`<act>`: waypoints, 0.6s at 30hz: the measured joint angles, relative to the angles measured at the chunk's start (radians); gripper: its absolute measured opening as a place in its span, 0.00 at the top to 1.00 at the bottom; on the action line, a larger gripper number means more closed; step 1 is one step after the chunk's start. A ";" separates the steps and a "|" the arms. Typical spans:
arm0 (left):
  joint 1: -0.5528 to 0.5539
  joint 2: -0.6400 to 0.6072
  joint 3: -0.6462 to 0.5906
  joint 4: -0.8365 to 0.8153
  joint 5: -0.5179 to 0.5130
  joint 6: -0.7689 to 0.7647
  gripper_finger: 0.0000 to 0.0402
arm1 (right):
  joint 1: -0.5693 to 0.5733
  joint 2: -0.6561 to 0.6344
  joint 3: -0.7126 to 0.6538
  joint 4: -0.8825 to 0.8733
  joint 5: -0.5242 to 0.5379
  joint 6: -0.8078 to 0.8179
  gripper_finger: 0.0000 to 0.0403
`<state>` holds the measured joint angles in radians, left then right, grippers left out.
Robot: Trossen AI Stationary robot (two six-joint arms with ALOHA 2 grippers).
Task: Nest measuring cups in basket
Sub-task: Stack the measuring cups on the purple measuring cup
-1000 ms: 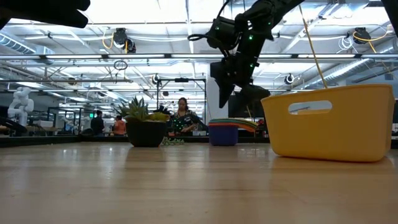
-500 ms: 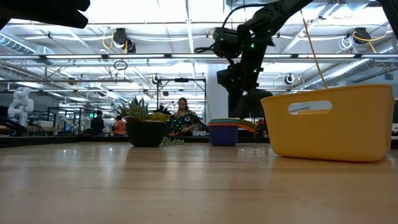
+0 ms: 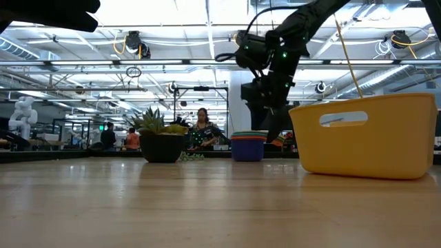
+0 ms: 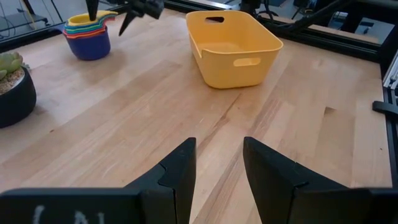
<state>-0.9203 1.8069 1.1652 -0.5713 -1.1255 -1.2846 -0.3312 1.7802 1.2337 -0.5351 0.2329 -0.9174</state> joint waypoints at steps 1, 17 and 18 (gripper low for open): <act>0.000 0.000 0.000 0.000 0.000 0.000 0.66 | 0.003 0.000 -0.016 0.027 0.000 -0.010 0.35; 0.000 0.000 0.000 0.000 0.002 -0.001 0.66 | 0.006 0.000 -0.122 0.299 0.027 -0.038 0.44; 0.000 0.000 0.000 0.000 0.002 -0.001 0.66 | 0.006 0.000 -0.122 0.304 0.029 -0.038 0.47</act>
<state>-0.9207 1.8069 1.1652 -0.5713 -1.1236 -1.2854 -0.3252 1.7798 1.1114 -0.2314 0.2615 -0.9558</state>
